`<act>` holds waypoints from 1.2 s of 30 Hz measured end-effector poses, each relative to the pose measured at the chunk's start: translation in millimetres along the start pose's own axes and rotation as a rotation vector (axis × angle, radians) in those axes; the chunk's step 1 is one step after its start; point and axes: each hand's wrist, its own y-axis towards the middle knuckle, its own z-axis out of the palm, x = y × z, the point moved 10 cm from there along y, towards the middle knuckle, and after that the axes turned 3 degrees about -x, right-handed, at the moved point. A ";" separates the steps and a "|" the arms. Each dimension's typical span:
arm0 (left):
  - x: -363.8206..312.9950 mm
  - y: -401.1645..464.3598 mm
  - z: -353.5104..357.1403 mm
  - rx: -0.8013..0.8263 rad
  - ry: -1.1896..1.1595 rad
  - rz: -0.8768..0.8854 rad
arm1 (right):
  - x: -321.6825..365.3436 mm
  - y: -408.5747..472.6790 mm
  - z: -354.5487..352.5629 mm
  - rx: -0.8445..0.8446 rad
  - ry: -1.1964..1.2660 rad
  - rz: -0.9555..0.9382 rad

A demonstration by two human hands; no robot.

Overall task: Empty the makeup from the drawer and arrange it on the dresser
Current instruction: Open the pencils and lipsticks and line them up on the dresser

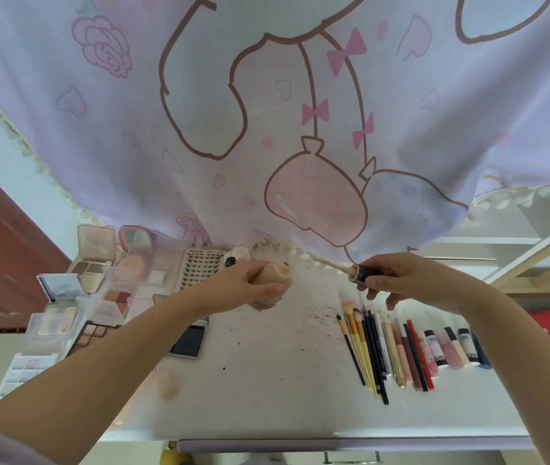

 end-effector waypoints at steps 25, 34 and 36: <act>75.4 132.9 -7.2 -0.429 0.783 -0.194 | -110.8 162.3 78.2 -0.661 0.012 0.147; 86.7 135.9 -8.9 -0.438 0.696 -0.242 | -109.9 163.9 81.8 -0.628 0.066 0.161; 91.7 133.7 -8.0 -0.426 0.684 -0.272 | -111.5 147.8 79.5 -0.619 0.075 0.159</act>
